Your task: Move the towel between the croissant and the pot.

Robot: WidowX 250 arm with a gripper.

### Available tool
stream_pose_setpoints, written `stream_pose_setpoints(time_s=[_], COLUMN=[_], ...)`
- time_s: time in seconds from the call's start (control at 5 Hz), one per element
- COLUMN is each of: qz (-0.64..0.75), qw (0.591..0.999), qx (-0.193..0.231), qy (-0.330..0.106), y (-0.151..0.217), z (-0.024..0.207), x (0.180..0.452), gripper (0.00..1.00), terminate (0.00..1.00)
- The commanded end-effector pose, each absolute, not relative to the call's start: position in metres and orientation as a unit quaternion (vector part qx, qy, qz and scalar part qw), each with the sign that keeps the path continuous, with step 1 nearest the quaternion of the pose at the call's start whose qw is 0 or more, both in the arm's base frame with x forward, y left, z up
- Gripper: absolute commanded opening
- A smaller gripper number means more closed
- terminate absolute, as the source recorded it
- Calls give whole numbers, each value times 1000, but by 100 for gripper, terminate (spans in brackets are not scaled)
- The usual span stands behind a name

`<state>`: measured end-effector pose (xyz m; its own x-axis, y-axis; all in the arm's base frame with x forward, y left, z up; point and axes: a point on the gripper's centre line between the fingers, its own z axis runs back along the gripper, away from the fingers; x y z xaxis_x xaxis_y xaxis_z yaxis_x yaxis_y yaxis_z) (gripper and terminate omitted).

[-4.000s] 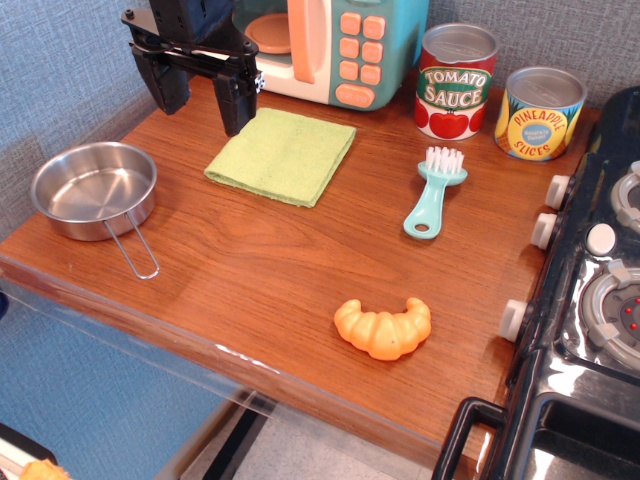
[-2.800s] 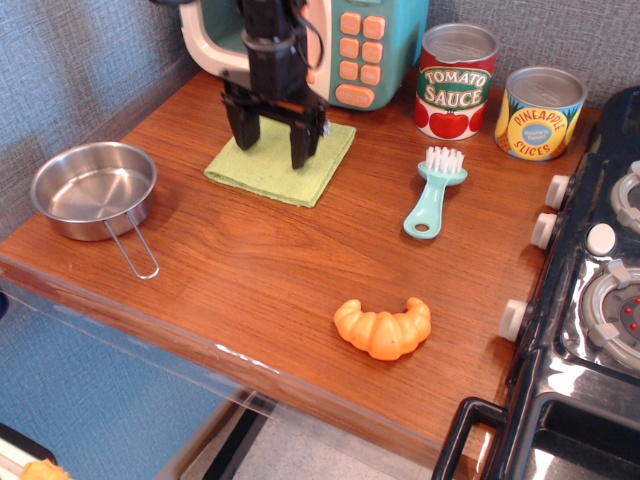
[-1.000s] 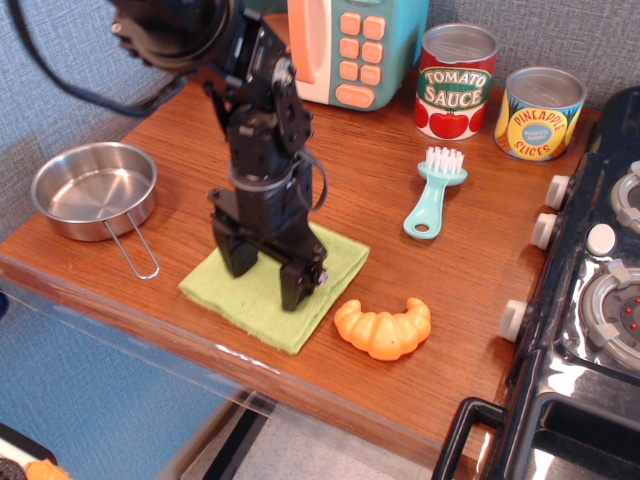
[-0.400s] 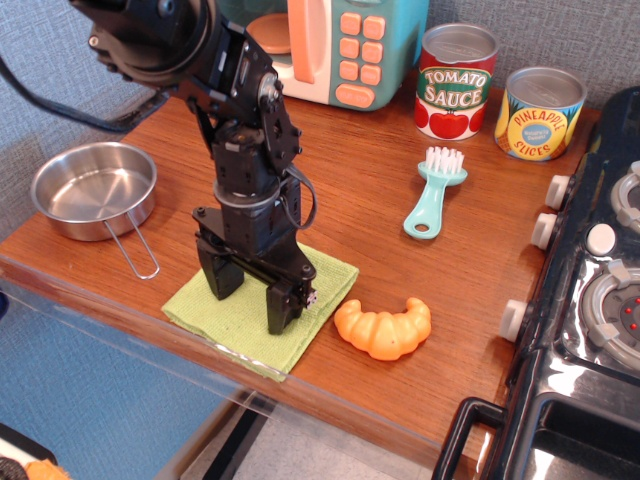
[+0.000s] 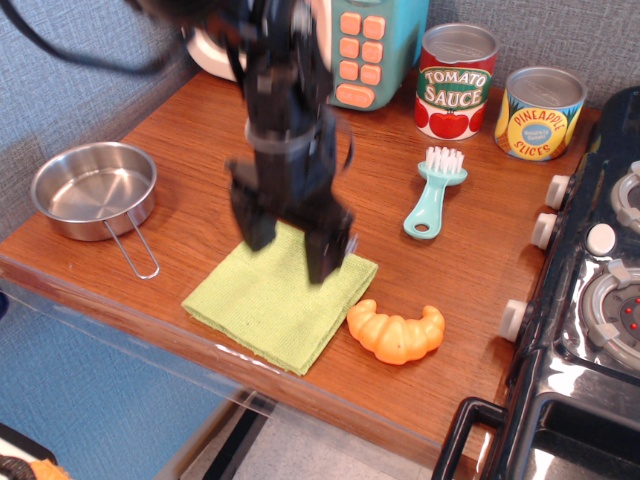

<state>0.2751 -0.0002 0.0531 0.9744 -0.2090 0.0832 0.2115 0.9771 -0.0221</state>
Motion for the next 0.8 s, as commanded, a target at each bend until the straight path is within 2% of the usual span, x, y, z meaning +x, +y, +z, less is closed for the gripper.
stream_pose_setpoints(time_s=[0.0, 0.4, 0.6], qz=[-109, -93, -93], qw=[987, 988, 988], qx=[-6, -7, -7], qy=[-121, -122, -122], y=[0, 10, 10], z=[130, 132, 132], x=[264, 259, 259], gripper=[100, 100, 100], terminate=[0, 0, 100])
